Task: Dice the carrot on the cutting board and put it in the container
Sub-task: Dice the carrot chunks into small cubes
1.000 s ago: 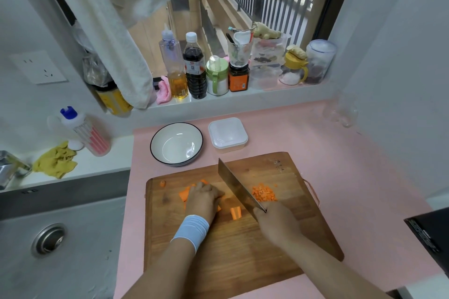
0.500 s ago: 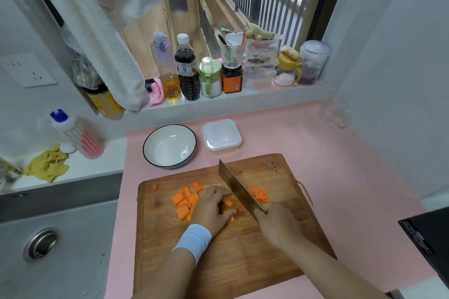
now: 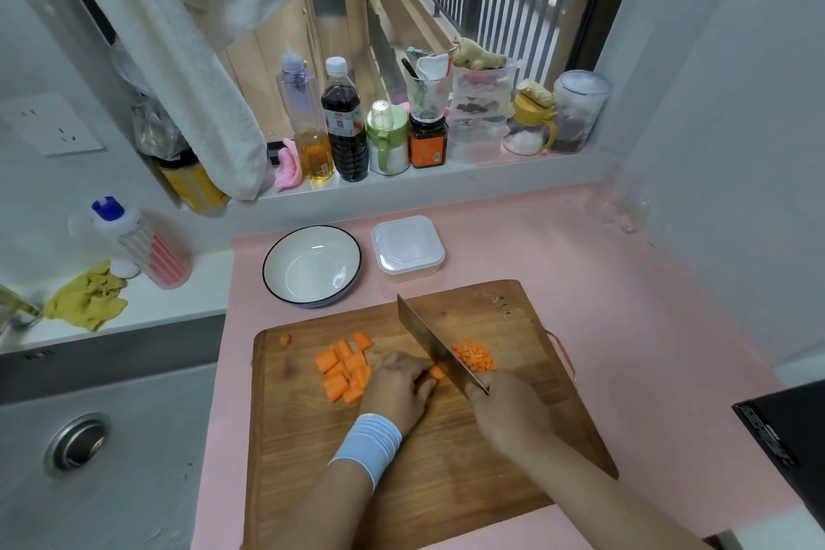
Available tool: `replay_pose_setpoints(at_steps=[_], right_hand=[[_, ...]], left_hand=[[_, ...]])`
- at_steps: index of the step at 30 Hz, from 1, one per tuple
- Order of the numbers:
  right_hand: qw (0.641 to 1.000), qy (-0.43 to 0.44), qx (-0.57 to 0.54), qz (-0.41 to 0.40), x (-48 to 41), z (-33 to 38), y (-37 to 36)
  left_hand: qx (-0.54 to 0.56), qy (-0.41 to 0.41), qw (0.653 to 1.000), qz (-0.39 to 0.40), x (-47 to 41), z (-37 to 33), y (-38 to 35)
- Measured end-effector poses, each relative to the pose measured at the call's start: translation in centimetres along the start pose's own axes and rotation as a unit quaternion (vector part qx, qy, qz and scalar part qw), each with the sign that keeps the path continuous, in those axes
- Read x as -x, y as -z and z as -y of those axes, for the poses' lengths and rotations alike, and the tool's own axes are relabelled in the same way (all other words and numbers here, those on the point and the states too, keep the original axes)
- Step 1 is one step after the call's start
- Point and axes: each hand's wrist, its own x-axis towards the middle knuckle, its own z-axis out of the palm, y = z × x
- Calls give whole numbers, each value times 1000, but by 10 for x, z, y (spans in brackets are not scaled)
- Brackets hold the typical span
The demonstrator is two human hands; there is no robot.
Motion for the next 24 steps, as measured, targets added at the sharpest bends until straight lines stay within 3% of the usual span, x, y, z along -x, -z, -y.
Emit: replay_pose_setpoints(at_steps=[5, 13, 24], right_hand=[[1000, 2, 5, -2, 3, -3, 2], [999, 13, 34, -24, 6, 1, -8], [999, 18, 48, -17, 7, -4, -11]], left_hand=[[22, -10, 999, -26, -3, 14, -9], [-14, -47, 999, 15, -16, 15, -7], [-5, -82, 997, -1, -19, 15, -5]])
